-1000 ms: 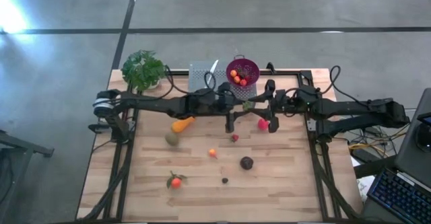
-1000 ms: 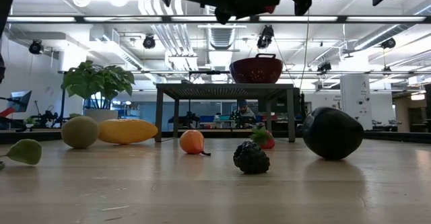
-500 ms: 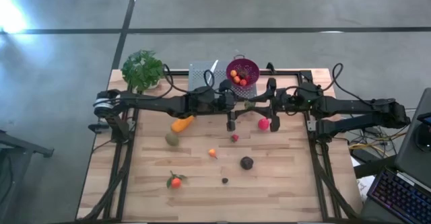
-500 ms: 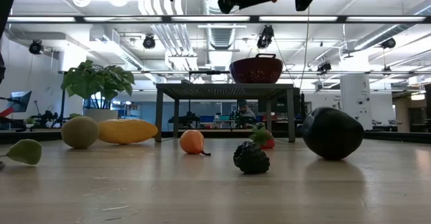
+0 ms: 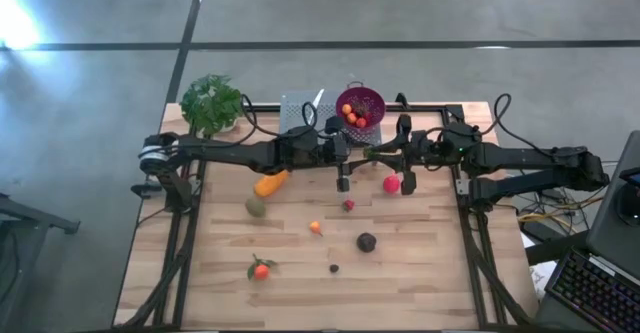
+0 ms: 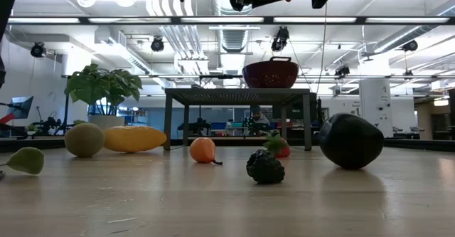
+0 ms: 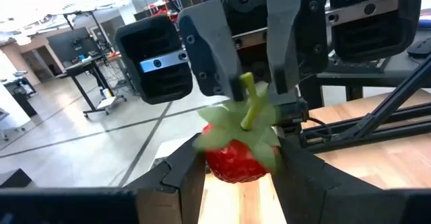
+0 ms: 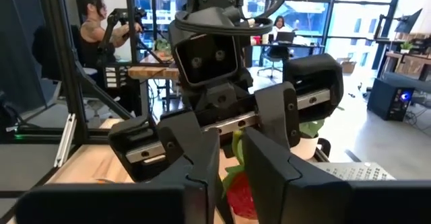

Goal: Pick & Place Fruit
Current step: Put the red strawberry into the violet strainer bowl on the shelf

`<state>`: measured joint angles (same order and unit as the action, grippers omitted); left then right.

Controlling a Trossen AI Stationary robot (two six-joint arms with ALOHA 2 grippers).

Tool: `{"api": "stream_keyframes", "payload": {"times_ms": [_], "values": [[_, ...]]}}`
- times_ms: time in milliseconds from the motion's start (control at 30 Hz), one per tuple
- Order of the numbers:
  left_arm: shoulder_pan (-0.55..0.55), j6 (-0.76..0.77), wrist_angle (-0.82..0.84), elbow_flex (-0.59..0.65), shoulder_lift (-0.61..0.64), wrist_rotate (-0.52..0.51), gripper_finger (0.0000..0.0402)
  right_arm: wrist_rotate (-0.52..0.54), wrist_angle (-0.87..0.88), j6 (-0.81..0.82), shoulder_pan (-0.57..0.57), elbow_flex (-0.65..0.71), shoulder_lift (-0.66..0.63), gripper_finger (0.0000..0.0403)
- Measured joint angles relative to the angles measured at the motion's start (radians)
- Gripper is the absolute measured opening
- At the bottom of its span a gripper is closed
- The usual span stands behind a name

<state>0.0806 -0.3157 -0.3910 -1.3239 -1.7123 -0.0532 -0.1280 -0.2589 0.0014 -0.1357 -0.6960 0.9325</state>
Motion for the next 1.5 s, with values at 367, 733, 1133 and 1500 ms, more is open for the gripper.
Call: {"api": "stream_keyframes", "payload": {"times_ms": [367,733,1133,1500], "values": [[0.003,0.0,0.003,0.001,0.0,-0.002,0.0156,0.046,-0.02,-0.005,0.0,0.0,0.037,0.0031],[0.003,0.001,0.003,0.002,0.0,-0.001,0.0156,0.06,-0.012,-0.004,0.0,-0.001,0.032,0.0009],[0.003,0.012,-0.003,0.002,0.001,0.008,0.0186,0.061,-0.002,0.002,0.0,0.0,0.031,0.0008],[0.002,-0.015,0.108,0.0,0.043,-0.071,0.0263,0.077,0.056,0.035,-0.003,-0.01,0.022,0.0008]]}}
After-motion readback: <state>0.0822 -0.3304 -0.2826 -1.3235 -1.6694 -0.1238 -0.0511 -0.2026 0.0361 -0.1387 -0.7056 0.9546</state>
